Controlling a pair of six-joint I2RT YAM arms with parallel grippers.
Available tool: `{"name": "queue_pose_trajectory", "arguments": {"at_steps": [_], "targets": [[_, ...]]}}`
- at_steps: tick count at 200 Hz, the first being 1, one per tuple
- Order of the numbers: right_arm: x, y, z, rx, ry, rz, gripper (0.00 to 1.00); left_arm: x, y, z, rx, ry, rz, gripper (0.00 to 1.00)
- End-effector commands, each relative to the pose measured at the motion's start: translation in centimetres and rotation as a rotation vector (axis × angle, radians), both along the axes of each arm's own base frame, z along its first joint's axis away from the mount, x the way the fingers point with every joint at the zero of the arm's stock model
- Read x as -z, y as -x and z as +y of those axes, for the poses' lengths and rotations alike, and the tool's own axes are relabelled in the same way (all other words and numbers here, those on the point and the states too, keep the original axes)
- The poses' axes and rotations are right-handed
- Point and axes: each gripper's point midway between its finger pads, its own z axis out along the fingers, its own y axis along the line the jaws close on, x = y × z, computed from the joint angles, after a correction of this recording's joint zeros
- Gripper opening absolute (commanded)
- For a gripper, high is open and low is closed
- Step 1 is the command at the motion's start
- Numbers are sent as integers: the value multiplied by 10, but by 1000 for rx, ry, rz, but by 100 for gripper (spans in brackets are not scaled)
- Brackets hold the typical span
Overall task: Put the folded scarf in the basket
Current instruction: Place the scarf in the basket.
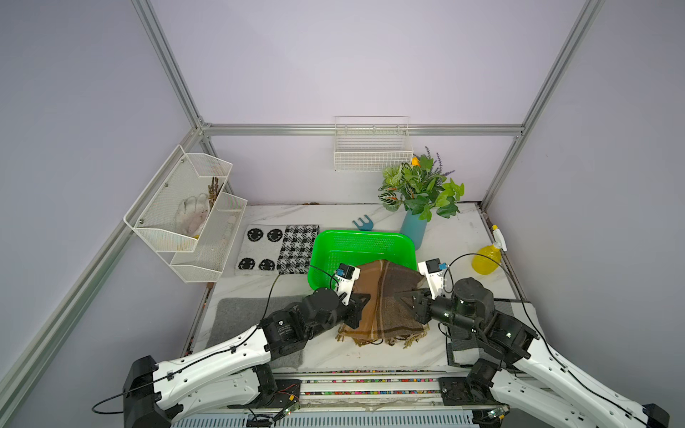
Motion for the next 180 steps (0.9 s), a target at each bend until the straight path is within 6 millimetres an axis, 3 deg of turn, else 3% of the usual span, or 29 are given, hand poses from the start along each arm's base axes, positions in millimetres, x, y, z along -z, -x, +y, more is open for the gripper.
{"name": "queue_pose_trajectory", "arguments": {"at_steps": [1,29,60,84,138,143,174,180], "targets": [[-29,-21,14,11,-3,-94,0,-37,-28,17,-89,27,-79,0],[-38,-45,29,34,24,-118,0,-47,-55,26,-130,45,-62,0],[-54,-76,30,93,52,-152,0,-76,-84,42,-180,118,-82,0],[-54,-106,30,102,52,-123,0,-73,-111,39,-168,143,-35,0],[1,-169,19,126,73,-19,0,-31,-184,37,-183,141,58,0],[6,-174,18,131,83,-14,0,-14,-194,35,-189,120,87,0],[41,-198,24,119,153,26,0,28,-227,23,-146,99,149,0],[60,-204,26,116,183,64,0,37,-232,22,-143,101,171,0]]}}
